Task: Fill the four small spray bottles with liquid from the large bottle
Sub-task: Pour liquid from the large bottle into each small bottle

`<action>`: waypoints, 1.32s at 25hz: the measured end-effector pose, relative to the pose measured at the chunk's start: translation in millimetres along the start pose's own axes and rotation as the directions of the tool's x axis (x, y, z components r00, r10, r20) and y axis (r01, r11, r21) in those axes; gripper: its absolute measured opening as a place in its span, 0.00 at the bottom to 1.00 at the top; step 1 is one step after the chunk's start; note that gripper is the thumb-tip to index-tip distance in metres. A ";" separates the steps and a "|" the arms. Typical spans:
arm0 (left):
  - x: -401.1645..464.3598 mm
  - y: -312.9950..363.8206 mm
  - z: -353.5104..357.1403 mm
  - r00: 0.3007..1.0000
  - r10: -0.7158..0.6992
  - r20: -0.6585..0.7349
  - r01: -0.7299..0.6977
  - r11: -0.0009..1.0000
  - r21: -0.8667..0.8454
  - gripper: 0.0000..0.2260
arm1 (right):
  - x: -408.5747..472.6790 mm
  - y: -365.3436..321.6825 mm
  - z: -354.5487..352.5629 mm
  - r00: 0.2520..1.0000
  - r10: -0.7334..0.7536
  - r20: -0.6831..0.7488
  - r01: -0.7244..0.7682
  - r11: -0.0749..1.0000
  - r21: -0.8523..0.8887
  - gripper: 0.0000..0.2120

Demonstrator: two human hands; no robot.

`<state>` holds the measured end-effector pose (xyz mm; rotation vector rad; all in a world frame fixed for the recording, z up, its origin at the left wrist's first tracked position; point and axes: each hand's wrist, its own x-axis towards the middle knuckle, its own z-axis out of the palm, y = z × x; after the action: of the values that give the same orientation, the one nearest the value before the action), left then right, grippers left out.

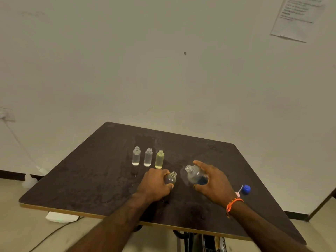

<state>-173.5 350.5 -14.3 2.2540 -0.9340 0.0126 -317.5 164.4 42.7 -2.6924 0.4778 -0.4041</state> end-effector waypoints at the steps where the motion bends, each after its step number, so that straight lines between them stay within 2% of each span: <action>1: 2.2 2.5 -1.3 1.000 0.013 0.015 -0.013 0.999 0.032 0.09 | 0.1 -1.4 1.9 1.000 -0.004 0.016 0.005 0.999 -0.031 0.39; 5: 6.2 14.0 0.1 0.996 0.053 0.067 -0.063 0.986 0.153 0.11 | 2.8 -5.1 4.6 0.999 -0.030 0.021 0.033 0.986 -0.164 0.39; 11: 6.8 14.9 -1.0 0.994 0.043 0.101 -0.061 0.981 0.185 0.10 | 3.9 -5.7 4.5 0.999 -0.048 0.024 0.053 0.953 -0.298 0.38; 17: 3.6 14.3 -2.9 0.993 0.076 0.086 -0.092 0.975 0.200 0.12 | 5.7 -6.9 6.5 0.998 -0.056 0.038 0.066 0.941 -0.331 0.37; 23: 3.3 12.1 -1.4 0.986 0.165 0.024 -0.163 0.919 0.359 0.14 | 8.7 -7.0 4.9 0.996 -0.072 0.043 0.083 0.929 -0.362 0.37; 33: 2.4 14.7 -5.4 0.988 0.145 0.058 -0.156 0.923 0.353 0.12 | 8.8 -9.8 1.2 0.995 -0.083 0.049 0.096 0.904 -0.417 0.37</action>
<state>-179.7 344.8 -0.9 2.5101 -1.2009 0.2346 -306.5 169.9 47.5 -3.1422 0.4784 -0.3126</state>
